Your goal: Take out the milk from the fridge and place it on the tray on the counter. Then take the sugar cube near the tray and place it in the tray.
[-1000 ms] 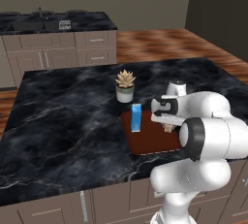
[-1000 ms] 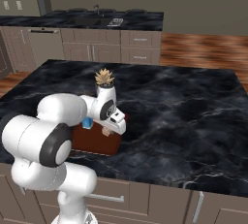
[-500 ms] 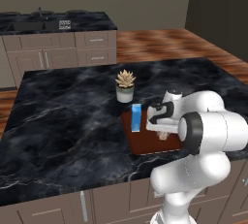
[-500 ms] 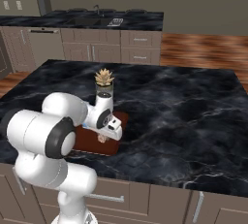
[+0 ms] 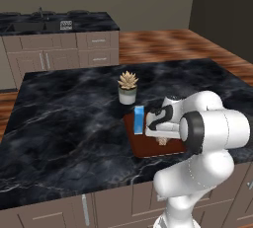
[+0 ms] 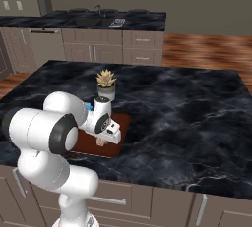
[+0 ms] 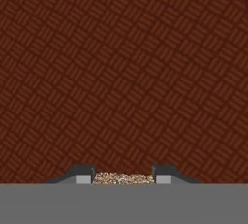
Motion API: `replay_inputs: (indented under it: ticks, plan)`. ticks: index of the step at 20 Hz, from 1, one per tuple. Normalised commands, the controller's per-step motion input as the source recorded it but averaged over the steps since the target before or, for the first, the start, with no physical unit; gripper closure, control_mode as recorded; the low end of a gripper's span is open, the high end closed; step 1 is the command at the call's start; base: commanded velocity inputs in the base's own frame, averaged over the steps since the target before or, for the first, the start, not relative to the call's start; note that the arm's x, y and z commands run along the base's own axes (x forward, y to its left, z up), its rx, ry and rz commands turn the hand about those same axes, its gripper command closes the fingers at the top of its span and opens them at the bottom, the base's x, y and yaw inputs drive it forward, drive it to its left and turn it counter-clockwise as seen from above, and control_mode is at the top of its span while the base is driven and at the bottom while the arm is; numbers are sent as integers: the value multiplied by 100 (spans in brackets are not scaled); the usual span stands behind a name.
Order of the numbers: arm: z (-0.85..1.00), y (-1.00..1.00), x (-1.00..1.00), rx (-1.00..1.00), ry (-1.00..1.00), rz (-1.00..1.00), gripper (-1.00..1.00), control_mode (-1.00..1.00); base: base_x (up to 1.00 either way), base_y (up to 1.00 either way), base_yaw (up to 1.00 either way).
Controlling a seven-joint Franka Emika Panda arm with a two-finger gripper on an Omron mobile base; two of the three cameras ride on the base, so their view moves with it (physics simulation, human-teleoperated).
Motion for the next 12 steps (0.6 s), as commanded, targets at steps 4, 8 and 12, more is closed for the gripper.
replay_inputs:
  ticks: [4,8,12]
  plan:
    - [-28,0,3,-5,-11,1,100,-100,0,0,0]
    - [-18,14,5,-10,-8,0,-100,-100,0,0,0]
    - [8,2,0,-1,-1,1,-100,-100,0,0,0]
